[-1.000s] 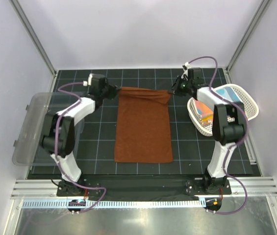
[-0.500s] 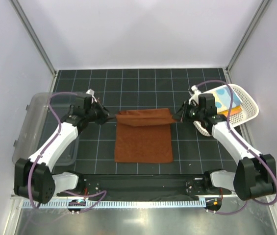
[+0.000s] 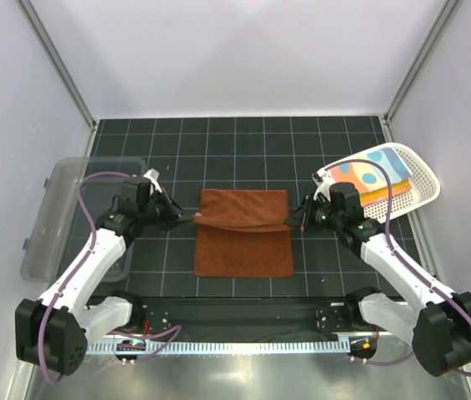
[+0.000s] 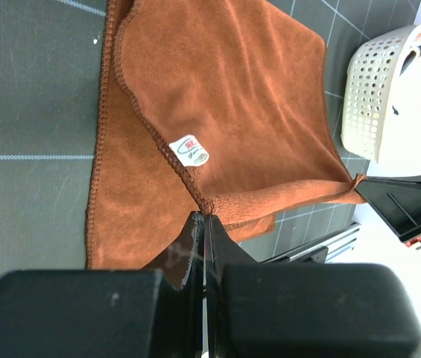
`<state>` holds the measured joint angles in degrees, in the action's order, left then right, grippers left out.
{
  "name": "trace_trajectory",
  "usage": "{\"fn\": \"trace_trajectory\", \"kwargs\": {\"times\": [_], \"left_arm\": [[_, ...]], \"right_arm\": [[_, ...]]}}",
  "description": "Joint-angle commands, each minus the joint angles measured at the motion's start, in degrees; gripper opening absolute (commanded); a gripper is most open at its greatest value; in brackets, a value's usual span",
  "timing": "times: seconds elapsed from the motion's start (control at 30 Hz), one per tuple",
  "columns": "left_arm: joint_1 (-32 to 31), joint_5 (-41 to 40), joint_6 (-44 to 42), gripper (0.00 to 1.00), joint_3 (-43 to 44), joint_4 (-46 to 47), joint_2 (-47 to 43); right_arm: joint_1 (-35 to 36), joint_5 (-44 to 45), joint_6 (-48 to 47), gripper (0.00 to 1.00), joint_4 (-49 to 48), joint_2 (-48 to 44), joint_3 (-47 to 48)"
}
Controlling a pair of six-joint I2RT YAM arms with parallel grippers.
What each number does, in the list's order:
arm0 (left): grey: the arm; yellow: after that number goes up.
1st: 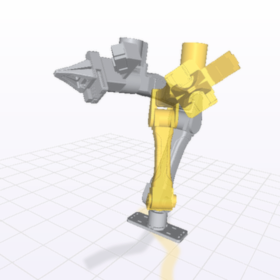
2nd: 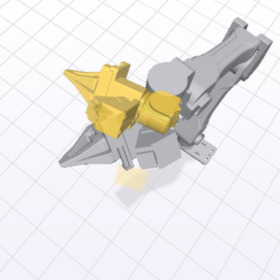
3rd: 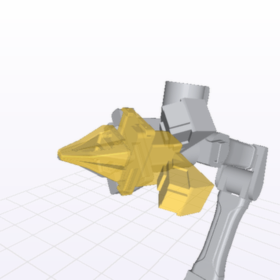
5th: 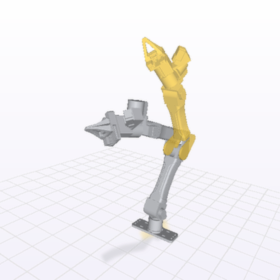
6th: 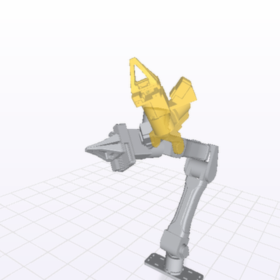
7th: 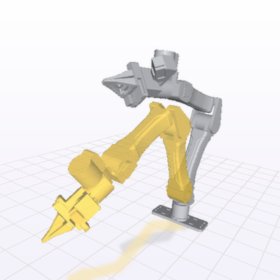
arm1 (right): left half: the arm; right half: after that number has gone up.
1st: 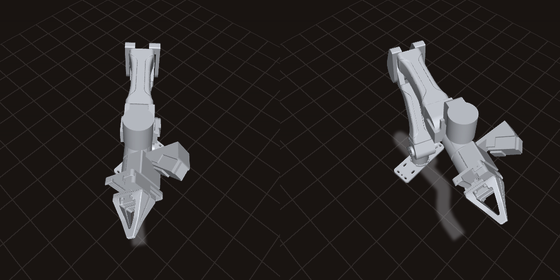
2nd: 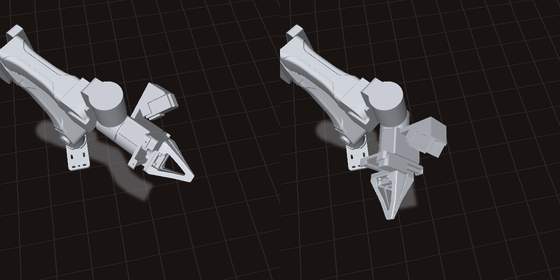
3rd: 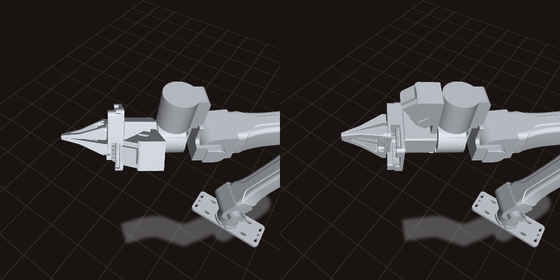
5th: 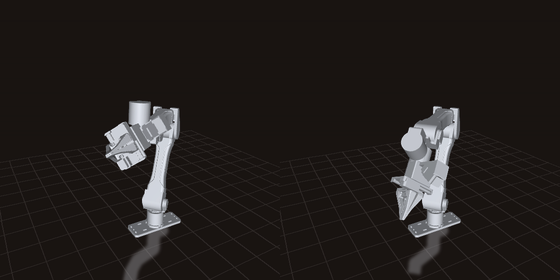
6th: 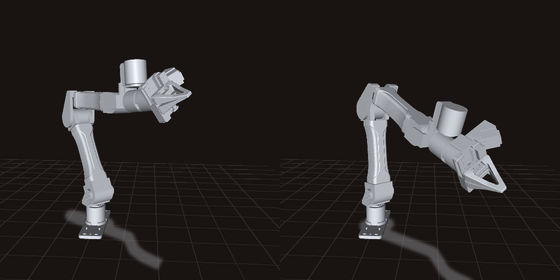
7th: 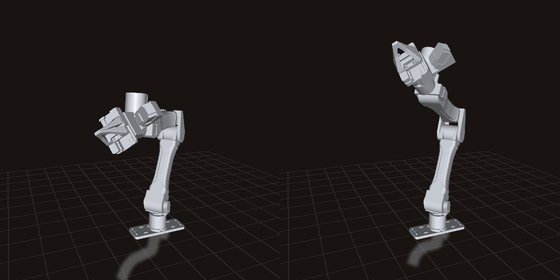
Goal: Fold and stack the towels
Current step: Fold the towel
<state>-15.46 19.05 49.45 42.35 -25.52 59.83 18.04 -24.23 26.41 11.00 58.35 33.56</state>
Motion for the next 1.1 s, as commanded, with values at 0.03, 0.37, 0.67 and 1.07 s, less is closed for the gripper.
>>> {"fn": "trace_trajectory", "kwargs": {"times": [0.03, 0.37, 0.67, 1.07], "left_arm": [[0.17, -0.06, -4.27, 0.0, 4.59, -5.15, -1.56], [-0.62, 0.73, -4.28, 0.0, -4.99, -7.09, -5.69], [-6.95, -1.91, 1.61, 0.0, -10.78, -4.54, -5.52], [-7.65, -6.13, 3.81, 0.0, -13.43, -3.49, -6.49]], "right_arm": [[4.27, 2.6, 1.97, 0.01, -1.43, -2.18, 2.48], [7.18, 5.07, 5.66, 0.02, -5.2, -7.98, -11.49], [7.36, 5.24, 7.25, 0.06, -4.33, -12.46, -15.54], [7.36, 7.0, 8.39, 0.04, -2.22, -12.47, -14.67]]}}
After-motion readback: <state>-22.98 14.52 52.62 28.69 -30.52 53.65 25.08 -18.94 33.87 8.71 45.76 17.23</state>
